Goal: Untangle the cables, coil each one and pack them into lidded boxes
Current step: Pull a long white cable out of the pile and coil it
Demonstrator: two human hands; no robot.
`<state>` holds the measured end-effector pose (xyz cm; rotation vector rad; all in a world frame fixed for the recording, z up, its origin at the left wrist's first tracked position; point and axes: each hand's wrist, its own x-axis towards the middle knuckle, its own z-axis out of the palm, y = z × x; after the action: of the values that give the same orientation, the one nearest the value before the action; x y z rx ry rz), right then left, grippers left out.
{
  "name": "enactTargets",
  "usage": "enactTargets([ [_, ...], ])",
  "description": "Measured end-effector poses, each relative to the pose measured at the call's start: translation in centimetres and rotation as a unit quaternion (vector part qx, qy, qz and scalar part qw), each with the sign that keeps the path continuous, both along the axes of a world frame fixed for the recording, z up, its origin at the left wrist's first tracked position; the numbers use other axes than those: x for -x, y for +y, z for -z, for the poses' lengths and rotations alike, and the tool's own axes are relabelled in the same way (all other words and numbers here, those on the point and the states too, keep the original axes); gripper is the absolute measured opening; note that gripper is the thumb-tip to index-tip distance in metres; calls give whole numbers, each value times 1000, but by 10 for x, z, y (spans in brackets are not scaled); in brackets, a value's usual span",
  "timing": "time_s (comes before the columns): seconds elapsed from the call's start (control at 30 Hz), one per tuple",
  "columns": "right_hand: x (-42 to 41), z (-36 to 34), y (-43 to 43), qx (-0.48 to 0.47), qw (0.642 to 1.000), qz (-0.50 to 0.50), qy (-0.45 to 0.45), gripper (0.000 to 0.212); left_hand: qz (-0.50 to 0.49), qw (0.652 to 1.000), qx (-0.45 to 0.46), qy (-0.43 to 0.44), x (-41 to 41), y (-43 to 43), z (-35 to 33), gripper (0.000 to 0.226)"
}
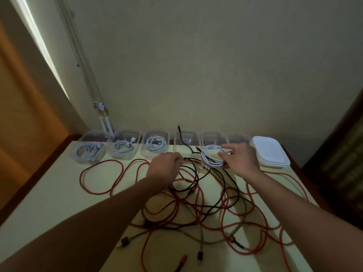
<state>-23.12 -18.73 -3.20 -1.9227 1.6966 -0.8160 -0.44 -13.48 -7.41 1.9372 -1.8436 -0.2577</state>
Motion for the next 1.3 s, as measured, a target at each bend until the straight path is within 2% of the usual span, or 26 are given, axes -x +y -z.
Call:
enactTargets([
  [0.13,-8,8,-36,-14,999,-8,-32,24,23,995,22,-93,-11,-46,2,31],
  [0.27,-18,13,-63,-17,998,-6,-57,23,55,988,21,-144,-17,-91,8,31],
  [0.5,-22,30,-95,-30,994,-6,-103,25,97,942,-33,-320,-5,-148,13,36],
  [0.6,-19,34,-100,-22,995,-4,-101,25,105,924,-63,-363,3,-159,15,37],
  [0.77,-13,40,-110,-29,993,1,-117,28,107,913,-64,-389,8,-169,14,21],
  [0.9,-12,44,-115,-34,987,13,-154,29,105,918,-2,-382,5,-168,3,19],
  [1.03,-12,39,-115,-43,974,45,-219,34,71,944,110,-304,-1,-148,-9,20],
  [1.1,-12,37,-111,-41,969,58,-237,33,66,934,209,-283,-4,-127,-11,11],
  [1.2,-12,31,-102,-48,966,65,-245,32,66,899,359,-243,-14,-96,-8,4],
  [1.23,-12,29,-100,-50,966,64,-246,32,71,893,385,-222,-17,-86,-6,3],
  [1.3,-15,25,-95,-49,967,63,-243,33,91,903,389,-155,-19,-64,-3,3],
])
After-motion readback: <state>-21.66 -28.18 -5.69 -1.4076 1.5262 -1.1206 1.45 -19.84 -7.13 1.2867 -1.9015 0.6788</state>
